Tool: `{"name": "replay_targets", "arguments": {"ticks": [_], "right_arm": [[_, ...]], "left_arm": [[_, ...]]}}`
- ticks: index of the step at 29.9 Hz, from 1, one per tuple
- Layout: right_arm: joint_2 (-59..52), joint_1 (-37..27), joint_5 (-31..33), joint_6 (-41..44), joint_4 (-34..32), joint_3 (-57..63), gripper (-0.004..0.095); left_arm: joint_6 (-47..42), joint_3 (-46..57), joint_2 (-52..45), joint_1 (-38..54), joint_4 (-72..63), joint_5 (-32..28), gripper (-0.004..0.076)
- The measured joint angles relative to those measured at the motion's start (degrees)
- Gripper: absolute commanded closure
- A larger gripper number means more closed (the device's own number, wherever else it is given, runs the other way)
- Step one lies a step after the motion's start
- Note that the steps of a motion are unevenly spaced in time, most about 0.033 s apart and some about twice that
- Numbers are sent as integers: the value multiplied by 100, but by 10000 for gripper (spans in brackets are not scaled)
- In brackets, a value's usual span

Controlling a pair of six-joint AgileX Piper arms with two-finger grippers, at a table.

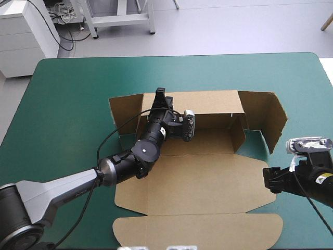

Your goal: Fold the box

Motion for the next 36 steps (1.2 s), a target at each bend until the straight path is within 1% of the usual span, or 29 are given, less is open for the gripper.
{"name": "replay_targets", "arguments": {"ticks": [3,8,16,21,24,30,36], "right_arm": [[68,0,-100,0,79,-125,100],[631,0,-133,77,97,-855,101],[2233,0,-102,75,120,-2861,101],[3372,0,182,0,127,-4049,100],[4016,4,206,0,213,-4615,100],[5113,4,180,0,368,-5333,100],[5931,10,159,-18,631,-5549,100]], "left_arm": [[0,0,0,0,0,0,732],[0,0,-5,0,0,-5,731],[0,0,-5,0,0,-10,731],[0,0,-5,0,0,-35,731],[-5,0,-5,0,0,-35,731],[-22,0,-5,11,0,-65,731],[-22,0,-5,17,0,-78,731]]}}
